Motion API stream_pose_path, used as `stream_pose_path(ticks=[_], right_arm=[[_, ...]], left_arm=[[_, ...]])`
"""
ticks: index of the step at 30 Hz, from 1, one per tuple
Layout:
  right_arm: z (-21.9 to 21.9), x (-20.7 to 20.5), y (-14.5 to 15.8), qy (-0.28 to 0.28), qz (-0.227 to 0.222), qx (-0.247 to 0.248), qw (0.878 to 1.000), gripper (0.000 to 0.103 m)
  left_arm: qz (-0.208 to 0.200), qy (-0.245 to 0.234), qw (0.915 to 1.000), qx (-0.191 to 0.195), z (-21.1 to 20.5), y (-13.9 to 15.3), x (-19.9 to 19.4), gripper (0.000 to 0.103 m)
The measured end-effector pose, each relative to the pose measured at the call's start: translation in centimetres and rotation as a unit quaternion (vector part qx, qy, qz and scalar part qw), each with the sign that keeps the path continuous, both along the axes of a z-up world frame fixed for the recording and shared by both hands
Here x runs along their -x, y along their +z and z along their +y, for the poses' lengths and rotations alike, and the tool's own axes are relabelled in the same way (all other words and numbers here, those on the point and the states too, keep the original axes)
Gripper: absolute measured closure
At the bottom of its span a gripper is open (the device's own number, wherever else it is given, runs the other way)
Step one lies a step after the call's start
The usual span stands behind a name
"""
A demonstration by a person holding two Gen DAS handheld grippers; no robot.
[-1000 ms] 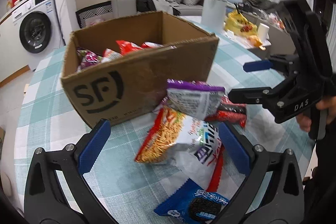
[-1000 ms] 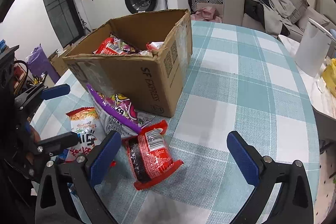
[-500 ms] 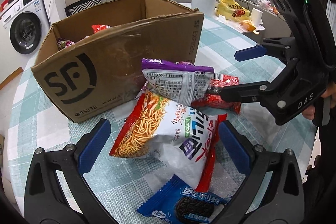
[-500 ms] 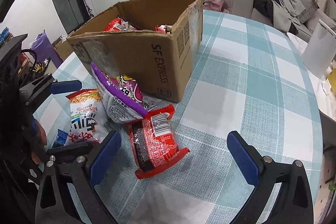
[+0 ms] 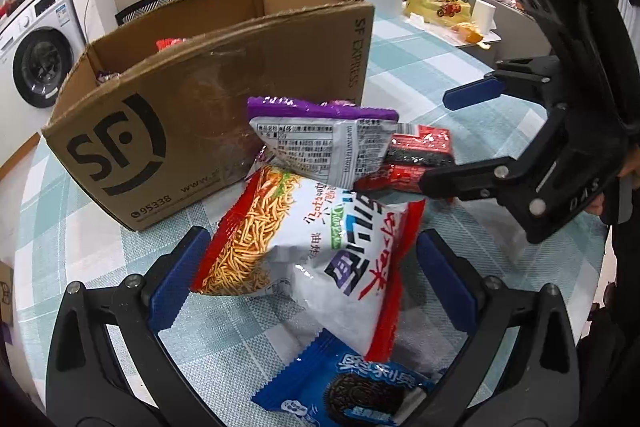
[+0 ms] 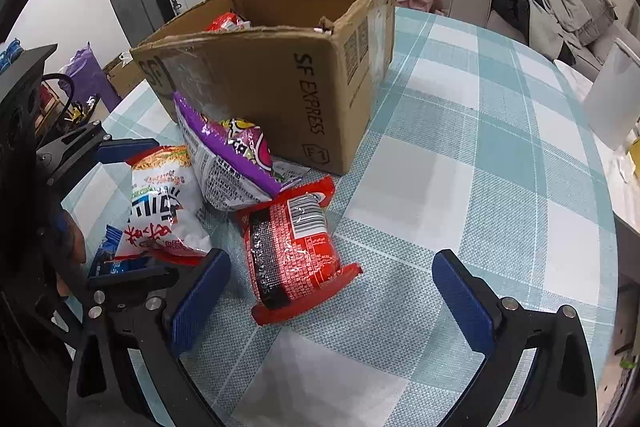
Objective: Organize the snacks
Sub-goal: 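Grasp the large white noodle bag with left tool while right tool grasps red packet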
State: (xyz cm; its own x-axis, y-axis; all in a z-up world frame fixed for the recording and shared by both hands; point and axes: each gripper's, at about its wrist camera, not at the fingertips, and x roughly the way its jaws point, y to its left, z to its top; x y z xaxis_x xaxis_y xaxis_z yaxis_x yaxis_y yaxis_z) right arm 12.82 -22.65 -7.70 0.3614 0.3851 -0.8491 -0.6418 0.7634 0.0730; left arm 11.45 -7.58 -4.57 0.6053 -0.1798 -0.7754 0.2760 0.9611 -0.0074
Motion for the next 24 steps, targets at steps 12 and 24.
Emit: stream_pose_path(ticks=[12, 24], right_arm=[[0.1, -0.9, -1.3, -0.020, 0.003, 0.012, 1.000, 0.002], [0.8, -0.1, -0.7, 0.001, -0.008, -0.001, 1.000, 0.025]], left_arm=[[0.015, 0.008, 0.9994, 0.031, 0.8, -0.8, -1.7, 0.016], [0.012, -0.005, 0.9986, 0.052, 1.2, -0.5, -1.1, 0.034]])
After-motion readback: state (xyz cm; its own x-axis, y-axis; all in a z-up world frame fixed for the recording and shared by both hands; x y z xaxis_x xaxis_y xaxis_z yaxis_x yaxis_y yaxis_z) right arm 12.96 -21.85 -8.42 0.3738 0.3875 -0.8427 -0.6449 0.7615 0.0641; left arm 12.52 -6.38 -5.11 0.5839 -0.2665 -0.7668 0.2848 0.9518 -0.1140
